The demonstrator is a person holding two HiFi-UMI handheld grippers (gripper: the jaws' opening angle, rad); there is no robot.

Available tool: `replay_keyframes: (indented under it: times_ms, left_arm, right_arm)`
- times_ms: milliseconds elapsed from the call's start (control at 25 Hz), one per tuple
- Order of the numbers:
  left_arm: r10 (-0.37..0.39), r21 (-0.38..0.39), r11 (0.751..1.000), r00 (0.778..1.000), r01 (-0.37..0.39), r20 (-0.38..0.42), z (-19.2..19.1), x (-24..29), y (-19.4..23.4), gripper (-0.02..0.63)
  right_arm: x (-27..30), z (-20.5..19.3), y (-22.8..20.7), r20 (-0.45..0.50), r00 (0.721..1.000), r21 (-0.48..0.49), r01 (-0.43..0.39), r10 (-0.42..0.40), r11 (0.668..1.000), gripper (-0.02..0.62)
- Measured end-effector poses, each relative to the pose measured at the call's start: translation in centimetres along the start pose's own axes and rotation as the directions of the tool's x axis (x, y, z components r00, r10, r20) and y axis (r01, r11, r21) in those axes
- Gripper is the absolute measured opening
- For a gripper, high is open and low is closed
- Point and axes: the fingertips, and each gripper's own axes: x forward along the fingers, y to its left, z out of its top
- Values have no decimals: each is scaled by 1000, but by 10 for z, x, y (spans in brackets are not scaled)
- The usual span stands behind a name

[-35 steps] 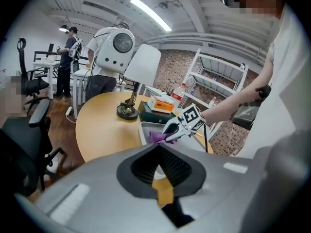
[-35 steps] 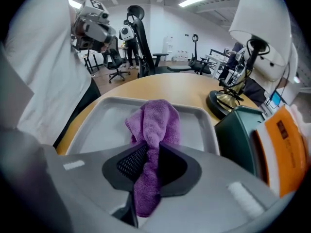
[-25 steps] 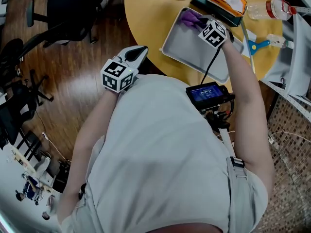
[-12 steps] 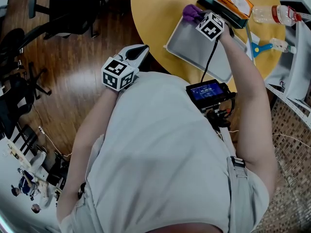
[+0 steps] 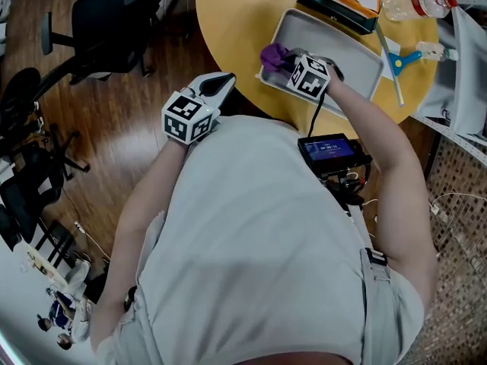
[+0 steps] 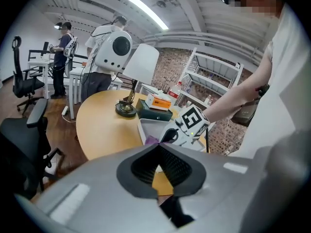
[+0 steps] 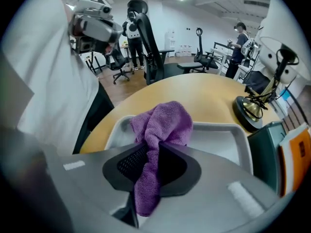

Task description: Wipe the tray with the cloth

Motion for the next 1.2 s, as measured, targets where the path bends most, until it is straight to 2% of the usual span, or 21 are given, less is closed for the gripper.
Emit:
replay_keyframes:
  times_ms: [200, 480, 760, 960, 1200]
  left_arm:
    - [-38, 33, 999, 999, 39, -18, 3, 3, -2, 0]
    - [-92, 88, 992, 995, 95, -39, 16, 19, -11, 0]
    - [-123, 130, 983, 990, 131, -63, 26, 31, -24, 0]
    - [-142, 137, 979, 986, 153, -84, 26, 41, -29, 0]
    - [-196, 153, 965, 974, 212, -117, 28, 65, -52, 0]
  right_arm:
    - [8, 6, 44, -10, 998, -41, -58, 58, 997, 66]
    - [10, 5, 45, 26, 999, -39, -34, 35, 999, 67]
    - [4, -1, 45, 73, 997, 4, -19, 19, 1000, 67]
    - [-8, -27, 49, 66, 998, 40, -27, 24, 999, 67]
    - [-36, -89, 59, 49, 999, 134, -13, 6, 991, 67]
